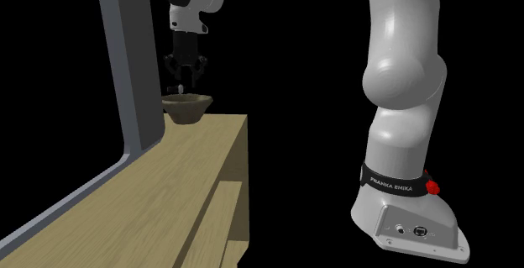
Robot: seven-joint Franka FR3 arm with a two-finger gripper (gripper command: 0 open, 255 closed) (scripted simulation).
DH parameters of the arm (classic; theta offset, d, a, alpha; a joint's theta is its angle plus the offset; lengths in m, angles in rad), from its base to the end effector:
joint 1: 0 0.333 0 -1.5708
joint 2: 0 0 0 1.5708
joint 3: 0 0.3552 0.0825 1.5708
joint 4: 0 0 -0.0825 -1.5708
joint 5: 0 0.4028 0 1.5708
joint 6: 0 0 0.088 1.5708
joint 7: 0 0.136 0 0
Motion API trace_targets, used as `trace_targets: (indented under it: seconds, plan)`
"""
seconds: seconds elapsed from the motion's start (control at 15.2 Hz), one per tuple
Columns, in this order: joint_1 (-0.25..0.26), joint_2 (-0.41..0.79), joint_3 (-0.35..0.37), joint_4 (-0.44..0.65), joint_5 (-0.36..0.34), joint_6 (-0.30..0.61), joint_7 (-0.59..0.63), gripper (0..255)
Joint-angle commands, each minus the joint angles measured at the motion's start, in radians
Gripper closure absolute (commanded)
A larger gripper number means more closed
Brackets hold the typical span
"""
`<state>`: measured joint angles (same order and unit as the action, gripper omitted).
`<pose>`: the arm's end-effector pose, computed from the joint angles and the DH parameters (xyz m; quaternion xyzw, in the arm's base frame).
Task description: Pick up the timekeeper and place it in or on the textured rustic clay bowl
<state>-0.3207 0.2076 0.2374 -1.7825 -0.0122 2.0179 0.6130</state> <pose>0.6435 -0.0634 0.4449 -0.9396 0.3414 -0.0114 0.0224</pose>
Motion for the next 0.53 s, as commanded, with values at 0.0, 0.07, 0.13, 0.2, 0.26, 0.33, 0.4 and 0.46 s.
trace_targets:
  seconds: [0.0, 0.07, 0.13, 0.2, 0.26, 0.33, 0.4, 0.46]
  plan:
    - [0.0, 0.0, 0.0, 0.0, 0.0, 0.0, 0.0, 0]
    - [0.0, 0.0, 0.0, 0.0, 0.0, 0.0, 0.0, 0]
    - [0.0, 0.0, 0.0, 0.0, 0.0, 0.0, 0.0, 0]
    - [0.0, 0.0, 0.0, 0.0, 0.0, 0.0, 0.0, 0]
    - [0.0, 0.0, 0.0, 0.0, 0.0, 0.0, 0.0, 0]
    - [-0.001, -0.009, 0.0, 0.022, 0.002, -0.031, -0.002, 0]
    - [-0.002, -0.017, 0.0, 0.045, 0.005, -0.062, -0.003, 0]
    - [-0.003, -0.024, 0.001, 0.07, 0.006, -0.093, -0.004, 0]
